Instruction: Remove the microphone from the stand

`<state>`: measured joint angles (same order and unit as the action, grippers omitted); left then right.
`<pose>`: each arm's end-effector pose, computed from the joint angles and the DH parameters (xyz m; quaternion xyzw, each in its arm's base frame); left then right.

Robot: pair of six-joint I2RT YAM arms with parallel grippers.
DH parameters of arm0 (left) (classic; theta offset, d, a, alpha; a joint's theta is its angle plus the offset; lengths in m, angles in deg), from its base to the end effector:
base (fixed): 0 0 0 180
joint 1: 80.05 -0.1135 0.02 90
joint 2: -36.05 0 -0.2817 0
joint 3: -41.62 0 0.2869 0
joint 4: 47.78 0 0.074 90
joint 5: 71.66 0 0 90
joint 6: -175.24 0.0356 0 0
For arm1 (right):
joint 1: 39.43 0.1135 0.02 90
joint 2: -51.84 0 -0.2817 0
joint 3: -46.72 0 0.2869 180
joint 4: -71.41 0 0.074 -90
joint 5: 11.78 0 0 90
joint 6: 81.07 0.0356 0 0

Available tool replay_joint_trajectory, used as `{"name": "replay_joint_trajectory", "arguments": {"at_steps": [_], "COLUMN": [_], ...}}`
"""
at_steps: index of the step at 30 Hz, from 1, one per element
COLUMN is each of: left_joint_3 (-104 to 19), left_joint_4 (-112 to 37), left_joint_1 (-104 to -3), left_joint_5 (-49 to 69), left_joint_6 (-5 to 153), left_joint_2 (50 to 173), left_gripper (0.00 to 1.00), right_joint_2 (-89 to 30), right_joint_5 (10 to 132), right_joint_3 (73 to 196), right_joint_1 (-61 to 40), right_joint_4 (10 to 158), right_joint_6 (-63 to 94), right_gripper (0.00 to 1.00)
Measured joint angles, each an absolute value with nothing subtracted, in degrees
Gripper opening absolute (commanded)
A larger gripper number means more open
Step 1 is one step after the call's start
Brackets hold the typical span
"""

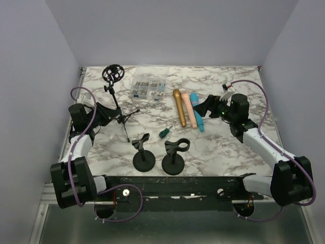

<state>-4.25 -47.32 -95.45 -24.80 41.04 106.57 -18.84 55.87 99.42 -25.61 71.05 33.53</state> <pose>0.2738 0.0502 0.2170 -0.2189 0.7790 -0.4246 0.4061 0.2896 0.0852 0.2584 -0.0396 0.7990 0.3383 0.4956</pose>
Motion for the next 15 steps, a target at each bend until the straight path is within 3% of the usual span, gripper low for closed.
{"name": "replay_joint_trajectory", "arguments": {"at_steps": [15], "left_joint_3": [0.6], "left_joint_4": [-60.9], "left_joint_1": [-99.2], "left_joint_5": [-32.6], "left_joint_6": [11.1], "left_joint_2": [112.1], "left_gripper": [0.00], "right_joint_2": [-19.1], "right_joint_5": [55.9], "right_joint_3": [99.4], "right_joint_1": [-25.6], "right_joint_4": [71.0], "right_joint_6": [33.5], "right_gripper": [0.91]}}
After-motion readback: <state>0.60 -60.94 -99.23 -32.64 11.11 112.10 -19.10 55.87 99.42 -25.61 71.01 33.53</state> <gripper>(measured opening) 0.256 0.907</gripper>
